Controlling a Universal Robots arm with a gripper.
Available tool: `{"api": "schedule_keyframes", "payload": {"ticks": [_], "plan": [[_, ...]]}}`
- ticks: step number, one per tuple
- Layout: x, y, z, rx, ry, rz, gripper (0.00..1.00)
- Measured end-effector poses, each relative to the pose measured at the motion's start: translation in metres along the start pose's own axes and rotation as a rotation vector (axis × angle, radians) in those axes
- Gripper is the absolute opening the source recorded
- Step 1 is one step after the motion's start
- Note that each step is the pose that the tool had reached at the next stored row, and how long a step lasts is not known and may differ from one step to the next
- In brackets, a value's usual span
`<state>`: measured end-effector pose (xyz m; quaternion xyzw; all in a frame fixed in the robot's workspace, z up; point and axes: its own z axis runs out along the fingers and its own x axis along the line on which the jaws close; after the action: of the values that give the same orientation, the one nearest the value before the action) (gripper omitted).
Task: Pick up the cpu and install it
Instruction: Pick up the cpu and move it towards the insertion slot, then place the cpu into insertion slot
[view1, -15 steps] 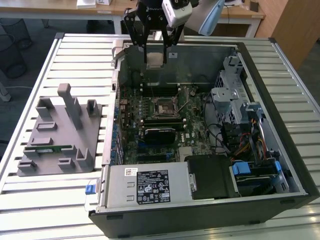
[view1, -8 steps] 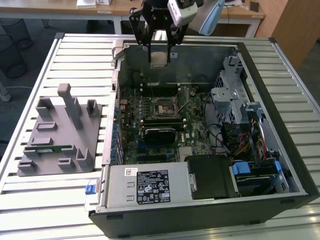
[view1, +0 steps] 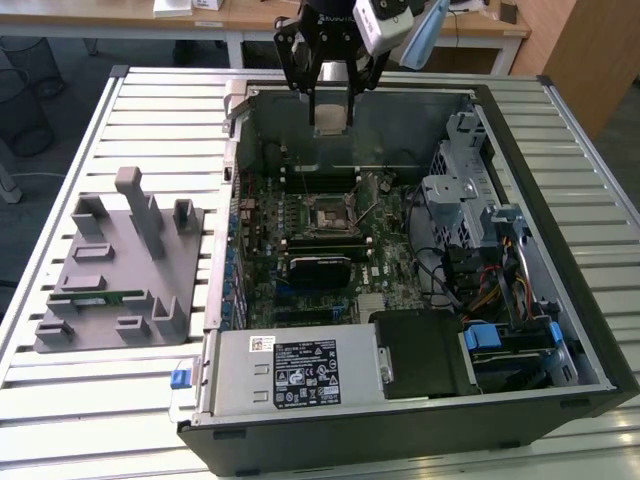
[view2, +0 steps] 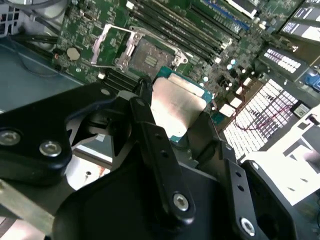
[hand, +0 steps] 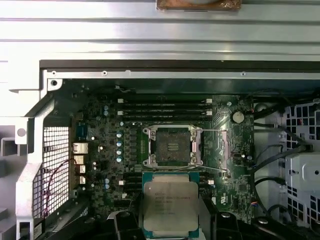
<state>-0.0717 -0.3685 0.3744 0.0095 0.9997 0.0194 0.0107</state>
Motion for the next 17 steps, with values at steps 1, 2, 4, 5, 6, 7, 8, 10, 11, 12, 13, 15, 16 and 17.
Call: {"api": "schedule_keyframes", "payload": {"ticks": [1,2,4,5,6,7,8,10,11,12,13,15,16,17], "plan": [[-0.0012,0.0,0.0,0.0001,0.0001,0.0,0.53],[-0.0022,0.0,0.0001,0.0001,0.0001,0.0,0.53],[-0.0036,0.0001,0.0003,0.0,0.0,0.0,0.53],[-0.0044,0.0001,0.0003,0.0002,0.0001,0.0,0.53],[-0.0049,0.0001,0.0004,0.0005,-0.0001,0.004,0.53],[-0.0049,0.0001,0.0005,0.0009,-0.0005,0.013,0.53],[-0.0049,0.0001,0.0006,0.0014,-0.001,0.025,0.53],[-0.005,0.0001,0.0009,0.0029,-0.002,0.05,0.53],[-0.0049,0.0001,0.0011,0.0035,-0.0025,0.065,0.53],[-0.0049,0.0001,0.0013,0.0039,-0.0031,0.08,0.53],[-0.0049,0.0001,0.0016,0.0044,-0.0038,0.099,0.53],[-0.0049,0.0002,0.0018,0.005,-0.005,0.131,0.53],[-0.0049,0.0002,0.002,0.0053,-0.0056,0.146,0.53],[-0.0049,0.0002,0.0021,0.0056,-0.0062,0.162,0.53]]}}
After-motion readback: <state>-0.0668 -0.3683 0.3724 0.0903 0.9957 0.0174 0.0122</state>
